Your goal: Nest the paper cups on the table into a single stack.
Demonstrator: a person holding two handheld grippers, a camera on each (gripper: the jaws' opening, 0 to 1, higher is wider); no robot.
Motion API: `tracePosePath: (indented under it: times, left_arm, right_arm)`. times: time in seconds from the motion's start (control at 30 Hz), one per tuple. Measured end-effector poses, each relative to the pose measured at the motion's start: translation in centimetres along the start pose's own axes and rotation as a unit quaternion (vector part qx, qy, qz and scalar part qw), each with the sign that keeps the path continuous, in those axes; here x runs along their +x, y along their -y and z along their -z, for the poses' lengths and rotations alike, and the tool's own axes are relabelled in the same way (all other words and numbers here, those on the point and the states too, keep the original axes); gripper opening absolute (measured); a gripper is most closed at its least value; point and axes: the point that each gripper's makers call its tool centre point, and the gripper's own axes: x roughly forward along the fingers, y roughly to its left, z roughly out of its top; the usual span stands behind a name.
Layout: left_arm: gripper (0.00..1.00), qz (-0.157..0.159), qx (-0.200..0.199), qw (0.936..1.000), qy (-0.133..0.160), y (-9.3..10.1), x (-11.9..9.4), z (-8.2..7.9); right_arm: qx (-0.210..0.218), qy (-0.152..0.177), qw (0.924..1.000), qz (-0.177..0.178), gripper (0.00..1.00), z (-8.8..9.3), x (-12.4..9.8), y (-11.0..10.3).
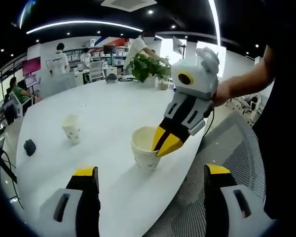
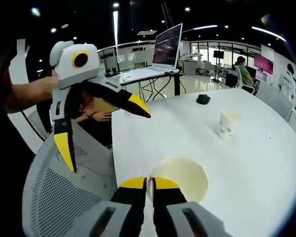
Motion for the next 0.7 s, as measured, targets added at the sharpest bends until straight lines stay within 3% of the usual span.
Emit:
tracePosePath:
  times: [0.4, 0.7]
  left_arm:
    - [0.86, -0.006, 0.003, 1.0, 0.002, -0.6, -0.3, -0.1]
    - [0.83, -0.015, 0.007, 0.9998, 0.012, -2.7, -0.4, -0.8]
  right_arm:
    - [-0.006, 0.017, 0.9997, 0.017, 0.14, -0.8, -0.7, -0.1]
    - [0.011, 0.052, 0.9972, 0.054, 0.31, -1.4, -2.5, 0.6]
